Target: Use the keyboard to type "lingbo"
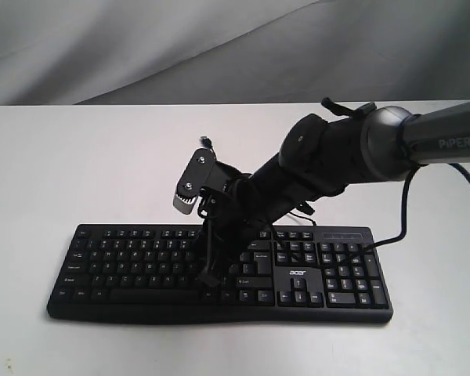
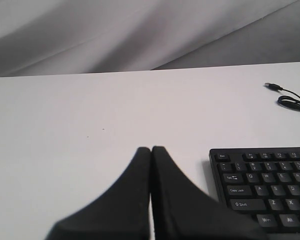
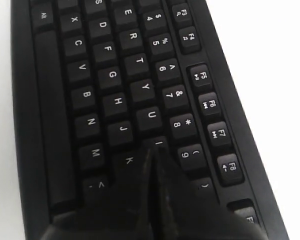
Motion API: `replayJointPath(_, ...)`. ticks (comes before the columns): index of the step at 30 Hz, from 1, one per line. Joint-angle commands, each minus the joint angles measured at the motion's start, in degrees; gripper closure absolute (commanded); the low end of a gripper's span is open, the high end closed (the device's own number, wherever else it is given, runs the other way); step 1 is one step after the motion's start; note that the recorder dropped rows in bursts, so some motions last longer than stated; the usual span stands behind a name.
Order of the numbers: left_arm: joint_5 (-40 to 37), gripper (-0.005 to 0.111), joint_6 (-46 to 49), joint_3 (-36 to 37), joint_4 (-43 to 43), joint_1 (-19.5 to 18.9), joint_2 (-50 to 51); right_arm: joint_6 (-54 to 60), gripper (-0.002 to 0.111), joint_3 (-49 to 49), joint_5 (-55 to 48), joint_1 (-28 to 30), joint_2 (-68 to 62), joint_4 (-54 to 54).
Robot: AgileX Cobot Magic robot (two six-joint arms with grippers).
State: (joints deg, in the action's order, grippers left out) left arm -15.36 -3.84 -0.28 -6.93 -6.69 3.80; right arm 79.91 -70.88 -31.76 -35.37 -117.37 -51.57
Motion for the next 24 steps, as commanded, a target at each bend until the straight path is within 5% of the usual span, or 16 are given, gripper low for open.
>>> replayJointPath(1, 0.3, 0.106, -0.1, 0.3, 0.2, -0.1, 0.4, 1.3, 0.108, 0.4, 1.4, 0.2, -0.2, -1.2)
replayJointPath(24, 0.3, 0.106, -0.1, 0.3, 0.2, -0.1, 0.4, 2.5, 0.108, 0.4, 2.6, 0.2, -1.0, -2.6)
